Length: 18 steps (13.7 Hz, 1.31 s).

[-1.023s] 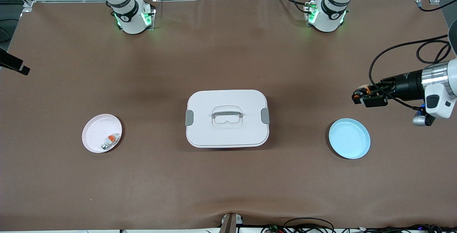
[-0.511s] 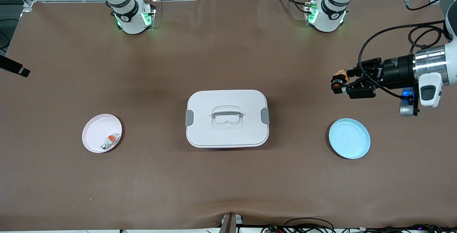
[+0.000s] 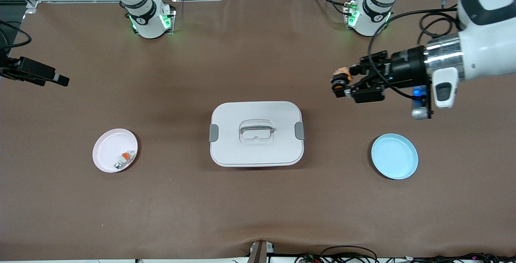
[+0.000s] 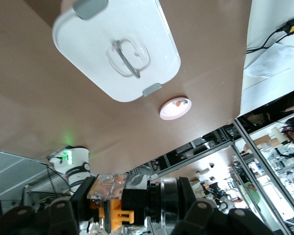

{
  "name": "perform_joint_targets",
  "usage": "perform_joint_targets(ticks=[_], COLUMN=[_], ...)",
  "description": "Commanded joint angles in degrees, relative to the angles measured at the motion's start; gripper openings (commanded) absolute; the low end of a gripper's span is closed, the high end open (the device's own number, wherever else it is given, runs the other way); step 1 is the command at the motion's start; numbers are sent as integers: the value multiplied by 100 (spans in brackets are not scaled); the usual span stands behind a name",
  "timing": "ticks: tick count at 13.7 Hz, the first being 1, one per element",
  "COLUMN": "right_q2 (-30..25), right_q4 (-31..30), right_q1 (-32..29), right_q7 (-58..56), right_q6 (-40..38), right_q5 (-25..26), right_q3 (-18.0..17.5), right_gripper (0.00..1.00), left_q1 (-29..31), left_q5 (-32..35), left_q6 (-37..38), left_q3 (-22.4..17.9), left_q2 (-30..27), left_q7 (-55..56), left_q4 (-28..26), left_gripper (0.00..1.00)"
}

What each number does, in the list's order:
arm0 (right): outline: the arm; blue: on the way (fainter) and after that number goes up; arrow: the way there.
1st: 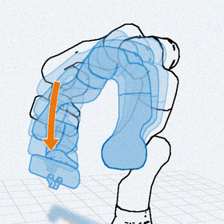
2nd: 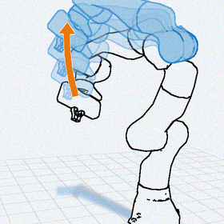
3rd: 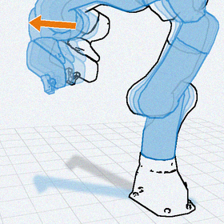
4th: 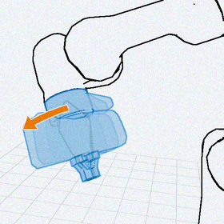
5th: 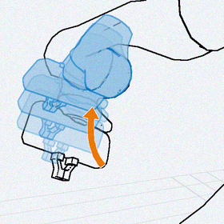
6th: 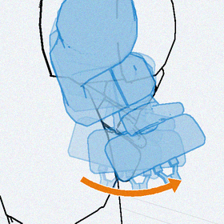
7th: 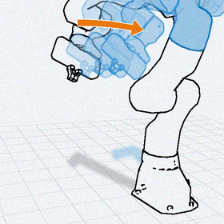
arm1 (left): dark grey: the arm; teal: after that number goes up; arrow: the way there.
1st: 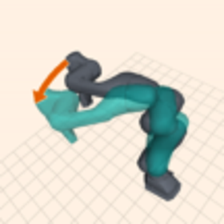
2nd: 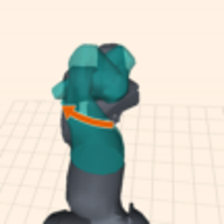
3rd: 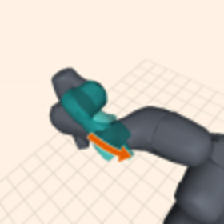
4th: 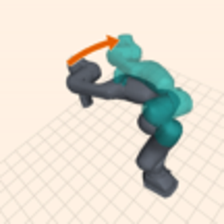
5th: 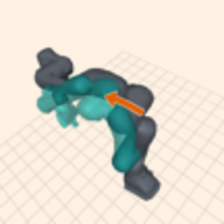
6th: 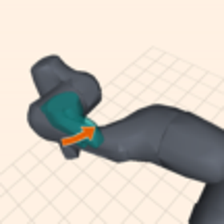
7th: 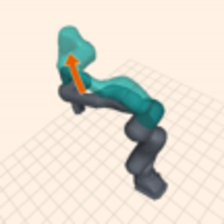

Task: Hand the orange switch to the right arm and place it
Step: 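Lift the switch with the left gripper and carry it over the box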

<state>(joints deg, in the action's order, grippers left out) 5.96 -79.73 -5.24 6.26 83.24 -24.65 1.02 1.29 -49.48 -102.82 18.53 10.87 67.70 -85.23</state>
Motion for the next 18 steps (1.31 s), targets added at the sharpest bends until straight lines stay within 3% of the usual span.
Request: perform_joint_targets(ticks=[1,6,10,16,18], right_q2=[-707,-1921,-2099,-2073,-2046], right_q4=[-952,-2905,-3154,-3751,-3874], right_q1=[233,1103,1517,1517,1517], right_q7=[-63,-46,1208,2991,3285], right_q6=[892,2906,3295,4963,5193], right_q5=[-539,-997,-1130,-1130,-1130], right_q3=[-14,-14,-172,-1542,-1763], right_gripper=[100,100,100,100,100], left_q1=[-23,-655,-1130,-1877,-2132], left_q5=[-97,-89,-62,393,570], left_q6=[-492,-1168,-1836,-2698,-2944], left_q3=[387,424,424,397,397], left_q2=[81,371,600,1030,1197], left_q7=[506,1245,1465,1974,2063], left_q4=[-3,6,6,-12,-20], left_gripper=[38,38,38,38,38])
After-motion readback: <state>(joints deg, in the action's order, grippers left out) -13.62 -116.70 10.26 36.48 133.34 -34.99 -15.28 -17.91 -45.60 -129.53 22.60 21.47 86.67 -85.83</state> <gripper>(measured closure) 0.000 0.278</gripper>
